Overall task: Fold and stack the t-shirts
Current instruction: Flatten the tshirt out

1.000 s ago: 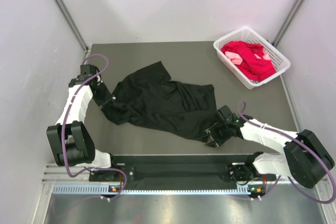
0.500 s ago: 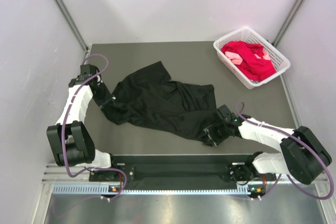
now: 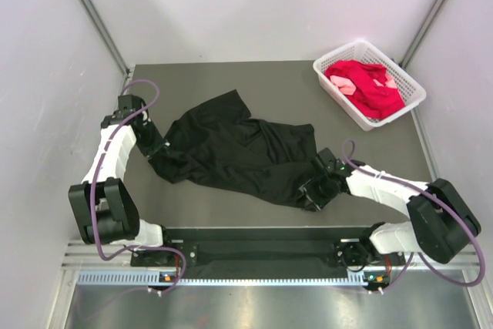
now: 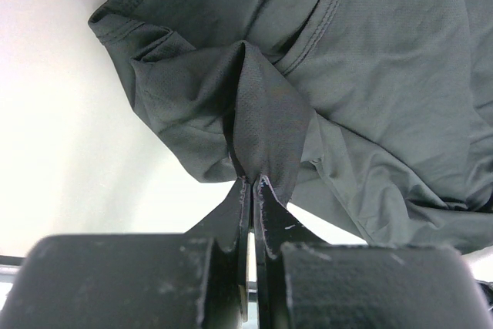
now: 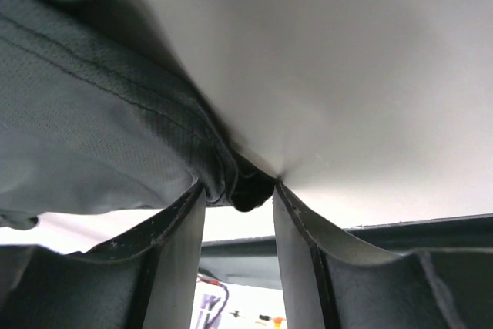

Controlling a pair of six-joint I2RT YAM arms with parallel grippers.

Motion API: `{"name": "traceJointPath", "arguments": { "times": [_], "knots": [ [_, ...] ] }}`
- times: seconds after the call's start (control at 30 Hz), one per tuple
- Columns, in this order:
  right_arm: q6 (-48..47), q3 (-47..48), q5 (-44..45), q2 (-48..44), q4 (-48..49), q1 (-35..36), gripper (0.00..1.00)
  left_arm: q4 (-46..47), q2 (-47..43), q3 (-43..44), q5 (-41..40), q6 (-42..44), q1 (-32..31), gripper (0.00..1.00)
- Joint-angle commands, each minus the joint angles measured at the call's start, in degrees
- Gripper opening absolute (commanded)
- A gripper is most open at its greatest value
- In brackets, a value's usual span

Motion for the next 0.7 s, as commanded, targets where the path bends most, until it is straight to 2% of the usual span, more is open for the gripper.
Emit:
{"name": "traceJointPath", "arguments": {
  "times": [0.0, 0.1, 0.27, 0.3, 0.37, 0.4, 0.47, 0.67],
  "knots": [
    [-5.2, -0.2, 8.0, 3.8, -3.9, -0.5, 0.41, 1.3, -0.9, -0.4, 0.2, 1.1, 0.0, 0.0],
    [-5.3, -0.2, 6.5, 5.5, -2.2, -0.1, 0.38, 1.4, -0.7, -0.2, 0.2, 1.1, 0.1, 0.0],
    [-4.1, -1.5, 6.2, 6.1, -1.1, 0.1, 0.28, 1.1, -0.8, 0.0, -0.4, 1.2, 0.0, 0.0],
    [-4.0, -1.8, 6.4, 5.9, -1.1, 0.1, 0.24, 1.0, -0.8, 0.0, -0.6, 1.2, 0.0, 0.0],
    [-4.7, -2.3, 6.9, 5.8, -1.1, -0.1, 0.11, 0.9, -1.2, 0.0, -1.0, 1.3, 0.1, 0.0],
    [-5.2, -2.3, 7.0, 5.9, -1.1, -0.2, 0.11, 0.9, -1.3, 0.0, -1.1, 1.3, 0.0, 0.0],
    [-7.1, -2.1, 7.7, 6.1, -1.8, -0.6, 0.02, 0.8, -1.4, 0.0, -1.4, 1.3, 0.0, 0.0],
    [-17.5, 3.7, 14.7, 3.0, -7.7, -2.7, 0.0, -0.6, -3.2, 1.3, -2.8, 0.9, 0.1, 0.0]
  ]
}}
